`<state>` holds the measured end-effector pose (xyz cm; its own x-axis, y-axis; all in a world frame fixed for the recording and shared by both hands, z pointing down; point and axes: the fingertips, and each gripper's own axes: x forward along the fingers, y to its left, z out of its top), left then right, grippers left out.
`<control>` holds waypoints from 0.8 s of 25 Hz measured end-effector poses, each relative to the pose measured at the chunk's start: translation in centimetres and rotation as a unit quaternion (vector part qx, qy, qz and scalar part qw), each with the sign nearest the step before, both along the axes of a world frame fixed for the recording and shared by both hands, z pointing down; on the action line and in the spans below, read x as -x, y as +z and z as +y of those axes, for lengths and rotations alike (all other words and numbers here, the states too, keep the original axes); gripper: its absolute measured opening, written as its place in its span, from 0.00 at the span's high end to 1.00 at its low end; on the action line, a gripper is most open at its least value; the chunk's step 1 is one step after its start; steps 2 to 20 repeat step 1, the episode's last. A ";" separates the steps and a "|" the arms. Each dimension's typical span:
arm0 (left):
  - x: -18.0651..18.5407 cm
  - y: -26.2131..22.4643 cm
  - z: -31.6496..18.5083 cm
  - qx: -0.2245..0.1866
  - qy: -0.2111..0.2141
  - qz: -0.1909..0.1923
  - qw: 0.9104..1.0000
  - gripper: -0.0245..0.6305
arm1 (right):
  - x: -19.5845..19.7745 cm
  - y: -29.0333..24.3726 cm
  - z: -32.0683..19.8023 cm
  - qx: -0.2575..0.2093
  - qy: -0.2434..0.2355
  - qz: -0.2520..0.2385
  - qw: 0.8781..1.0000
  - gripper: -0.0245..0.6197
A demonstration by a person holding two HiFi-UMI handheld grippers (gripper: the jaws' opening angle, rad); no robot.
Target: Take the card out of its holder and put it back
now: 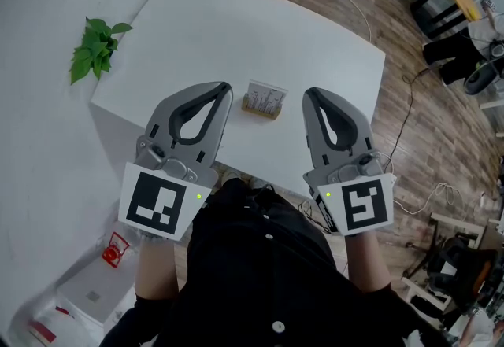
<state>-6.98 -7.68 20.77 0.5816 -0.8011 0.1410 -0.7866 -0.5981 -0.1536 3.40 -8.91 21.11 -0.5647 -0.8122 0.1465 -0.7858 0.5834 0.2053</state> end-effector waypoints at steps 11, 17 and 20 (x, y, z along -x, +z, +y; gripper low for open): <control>0.0 0.0 0.0 0.000 0.000 0.000 1.000 0.94 | 0.0 0.0 0.0 0.001 0.000 0.000 1.000 0.89; 0.0 0.0 0.0 0.000 0.000 0.000 1.000 0.94 | 0.0 0.0 0.0 0.001 0.000 0.000 1.000 0.89; 0.0 0.0 0.0 0.000 0.000 0.000 1.000 0.94 | 0.0 0.0 0.0 0.001 0.000 0.000 1.000 0.89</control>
